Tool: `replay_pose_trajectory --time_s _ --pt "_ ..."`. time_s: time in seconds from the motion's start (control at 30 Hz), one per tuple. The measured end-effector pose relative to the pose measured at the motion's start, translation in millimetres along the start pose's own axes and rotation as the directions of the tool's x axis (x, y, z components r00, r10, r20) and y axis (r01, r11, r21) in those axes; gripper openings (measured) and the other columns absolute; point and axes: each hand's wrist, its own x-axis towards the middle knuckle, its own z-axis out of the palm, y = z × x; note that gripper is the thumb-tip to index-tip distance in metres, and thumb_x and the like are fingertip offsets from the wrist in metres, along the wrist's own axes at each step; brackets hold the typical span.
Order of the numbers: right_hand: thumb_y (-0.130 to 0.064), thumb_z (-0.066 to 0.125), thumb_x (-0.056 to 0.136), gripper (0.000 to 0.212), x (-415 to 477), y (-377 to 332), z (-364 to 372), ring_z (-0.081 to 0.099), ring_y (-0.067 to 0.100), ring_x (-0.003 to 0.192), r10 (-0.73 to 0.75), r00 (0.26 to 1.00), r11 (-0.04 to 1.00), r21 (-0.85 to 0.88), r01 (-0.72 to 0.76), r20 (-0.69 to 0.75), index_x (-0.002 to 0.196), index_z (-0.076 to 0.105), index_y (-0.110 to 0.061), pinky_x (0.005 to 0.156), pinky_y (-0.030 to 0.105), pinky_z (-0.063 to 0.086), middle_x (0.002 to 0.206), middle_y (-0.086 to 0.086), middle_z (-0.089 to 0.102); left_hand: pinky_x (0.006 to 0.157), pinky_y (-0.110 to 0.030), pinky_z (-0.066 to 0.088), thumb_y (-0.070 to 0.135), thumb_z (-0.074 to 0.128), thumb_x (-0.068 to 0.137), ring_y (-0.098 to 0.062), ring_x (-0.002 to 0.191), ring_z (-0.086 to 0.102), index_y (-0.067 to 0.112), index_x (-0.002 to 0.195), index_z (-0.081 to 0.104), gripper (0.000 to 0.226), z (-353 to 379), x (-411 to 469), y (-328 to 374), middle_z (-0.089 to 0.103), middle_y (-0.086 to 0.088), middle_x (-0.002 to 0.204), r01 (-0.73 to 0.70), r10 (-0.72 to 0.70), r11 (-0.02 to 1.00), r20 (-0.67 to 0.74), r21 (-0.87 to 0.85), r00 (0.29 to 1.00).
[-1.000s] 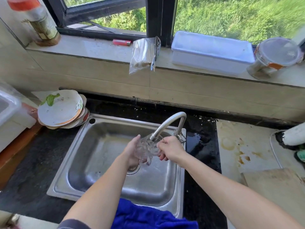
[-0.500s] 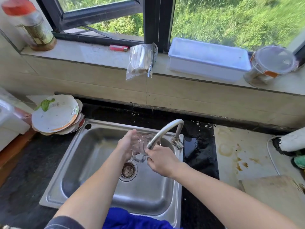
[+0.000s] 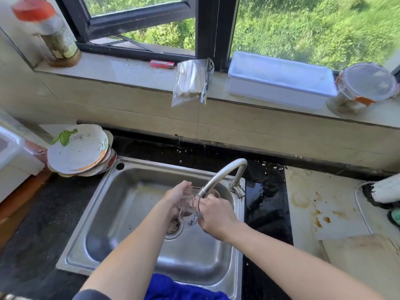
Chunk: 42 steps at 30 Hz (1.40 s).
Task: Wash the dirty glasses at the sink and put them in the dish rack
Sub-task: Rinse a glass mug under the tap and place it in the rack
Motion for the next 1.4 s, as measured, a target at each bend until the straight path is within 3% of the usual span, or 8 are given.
replay_pose_trajectory --time_s 0.2,0.47,0.57,0.73,0.97,1.1,1.23,1.4 --pt "-0.005 0.064 0.076 0.040 -18.4 10.2 8.6 0.063 0.020 0.115 -0.214 0.969 0.973 0.055 0.222 -0.123 0.115 0.069 -0.012 0.091 0.034 0.056 0.118 0.002 0.070 0.081 -0.046 0.054 0.044 0.071 0.068 -0.033 0.083 0.065 0.012 0.092 0.066 0.041 -26.2 8.4 8.1 0.068 -0.013 0.094 -0.009 0.014 0.996 -0.052 0.084 0.999" --pt "-0.004 0.076 0.065 0.039 -6.4 7.9 20.6 0.066 0.021 0.106 -0.238 0.959 0.971 -0.023 0.237 -0.153 0.104 0.073 -0.009 0.078 0.032 0.058 0.108 0.002 0.072 0.052 -0.033 0.051 0.044 0.066 0.079 -0.027 0.067 0.061 0.013 0.093 0.064 0.033 -27.2 3.2 16.0 0.061 -0.010 0.086 -0.015 0.004 0.977 0.050 0.215 0.999" --pt "-0.023 0.062 0.086 0.018 3.9 -2.5 15.5 0.065 0.020 0.096 -0.150 0.982 0.988 -0.043 0.146 -0.111 0.099 0.073 -0.016 0.067 0.032 0.056 0.098 -0.003 0.070 0.053 -0.028 0.048 0.048 0.058 0.087 -0.020 0.054 0.062 0.012 0.091 0.061 0.036 -28.3 -7.4 12.3 0.063 -0.005 0.074 0.021 -0.060 0.983 0.207 0.185 0.976" --pt "-0.043 0.057 0.092 0.025 7.4 -18.8 16.6 0.065 0.010 0.095 0.177 0.983 0.908 0.393 -0.144 -0.048 0.109 0.074 -0.033 0.083 0.029 0.049 0.103 -0.011 0.074 0.078 -0.040 0.052 0.043 0.069 0.080 -0.032 0.093 0.066 0.014 0.118 0.063 0.048 -41.2 -3.0 -18.5 0.063 -0.017 0.119 0.059 0.039 0.966 0.370 -0.250 0.928" --pt "-0.022 0.056 0.090 0.035 -17.1 9.0 10.9 0.058 0.014 0.119 -0.166 0.986 0.977 0.134 0.168 -0.025 0.124 0.064 -0.019 0.094 0.029 0.050 0.125 -0.005 0.066 0.081 -0.039 0.051 0.042 0.059 0.086 -0.030 0.085 0.064 0.006 0.117 0.058 0.047 -54.1 5.1 -13.3 0.066 -0.016 0.103 0.074 -0.011 0.982 0.336 -0.173 0.942" --pt "-0.030 0.052 0.092 0.032 -1.7 1.6 12.7 0.059 0.019 0.106 0.031 0.999 0.994 0.104 -0.035 0.040 0.120 0.062 -0.020 0.090 0.037 0.051 0.113 -0.003 0.061 0.075 -0.034 0.050 0.043 0.063 0.079 -0.026 0.077 0.064 0.008 0.101 0.062 0.041 -32.0 -1.3 -11.4 0.068 -0.012 0.089 0.123 -0.064 0.984 0.393 -0.128 0.918" --pt "-0.016 0.054 0.088 0.034 -22.1 19.1 16.0 0.053 0.007 0.123 -0.131 0.990 0.983 0.123 0.135 -0.043 0.119 0.067 -0.022 0.101 0.025 0.046 0.124 -0.009 0.066 0.086 -0.039 0.046 0.042 0.070 0.071 -0.030 0.088 0.062 0.010 0.114 0.061 0.053 -51.3 7.6 -11.2 0.065 -0.015 0.106 0.143 -0.090 0.980 0.338 -0.136 0.937" --pt "-0.023 0.051 0.090 0.031 -6.5 4.8 15.9 0.059 0.016 0.102 -0.042 0.999 0.996 0.075 0.039 0.032 0.118 0.064 -0.021 0.091 0.035 0.052 0.108 -0.003 0.062 0.082 -0.037 0.046 0.044 0.077 0.065 -0.027 0.085 0.062 0.012 0.109 0.061 0.057 -36.4 4.6 -10.5 0.065 -0.012 0.102 0.128 -0.095 0.990 0.386 -0.062 0.917"
